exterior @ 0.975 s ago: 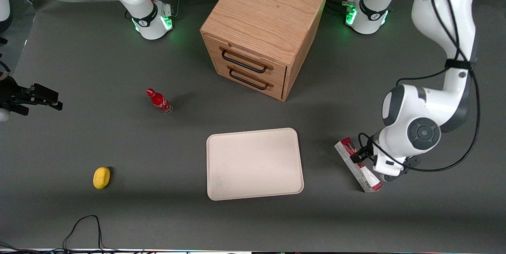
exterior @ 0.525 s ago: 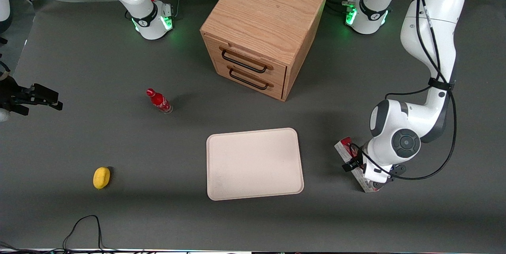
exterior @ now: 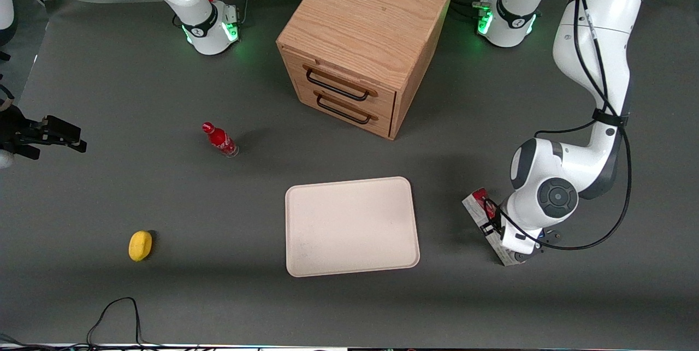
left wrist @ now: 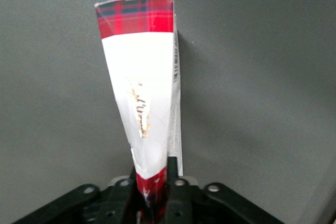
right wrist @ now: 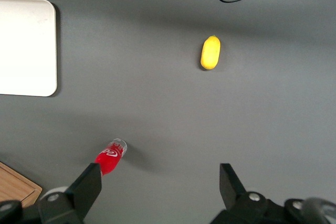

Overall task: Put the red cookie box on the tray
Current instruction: 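Close the left gripper on the cookie box's narrow end, then lift the cookie box and carry it over the white tray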

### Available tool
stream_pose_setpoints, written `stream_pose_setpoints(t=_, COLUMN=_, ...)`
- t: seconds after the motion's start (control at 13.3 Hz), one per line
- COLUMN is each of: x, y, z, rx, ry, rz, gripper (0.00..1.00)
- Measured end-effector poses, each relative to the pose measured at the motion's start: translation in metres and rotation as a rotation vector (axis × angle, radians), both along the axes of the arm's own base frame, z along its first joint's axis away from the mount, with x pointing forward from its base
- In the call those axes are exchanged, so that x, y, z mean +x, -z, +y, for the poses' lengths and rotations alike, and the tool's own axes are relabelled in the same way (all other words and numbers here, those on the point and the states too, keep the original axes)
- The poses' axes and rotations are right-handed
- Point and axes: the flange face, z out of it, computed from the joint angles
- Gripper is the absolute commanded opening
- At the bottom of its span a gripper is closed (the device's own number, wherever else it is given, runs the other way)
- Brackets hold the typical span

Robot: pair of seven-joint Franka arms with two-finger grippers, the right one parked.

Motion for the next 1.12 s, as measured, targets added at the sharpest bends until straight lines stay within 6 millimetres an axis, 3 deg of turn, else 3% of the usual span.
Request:
stream_pose_setpoints(t=0.15, x=0.001, y=-0.003, z=0.0, rx=0.001, ry=0.005, rz=-0.006, gripper=0.0)
stream_pose_setpoints(t=0.3, x=0.002, y=-0.026, z=-0.005, rx=0.006, ry=0.015, rz=-0.003, gripper=0.0)
stream_pose_setpoints(t=0.38, x=-0.001, y=-0.051, z=-0.007, rx=0.014, ry=0.034, rz=0.014, gripper=0.0)
stream_pose_setpoints(t=0.53, x=-0.011, y=-0.13, z=-0.008, rx=0.022, ry=0.098, rz=0.01, gripper=0.0)
stream_pose_setpoints(t=0.67, x=-0.039, y=-0.222, z=-0.003, rx=0.034, ry=0.14, rz=0.01, gripper=0.0)
stream_pose_setpoints(t=0.82, x=-0.077, y=-0.293, z=-0.001, rx=0.018, ry=0.156, rz=0.034, gripper=0.0)
stream_pose_setpoints(t=0.97, x=-0.113, y=-0.345, z=0.0, rx=-0.007, ry=0.17, rz=0.047, gripper=0.0)
stream_pose_setpoints(t=1.12, x=-0.132, y=-0.369, z=0.0, rx=-0.022, ry=0.18, rz=0.038, gripper=0.0)
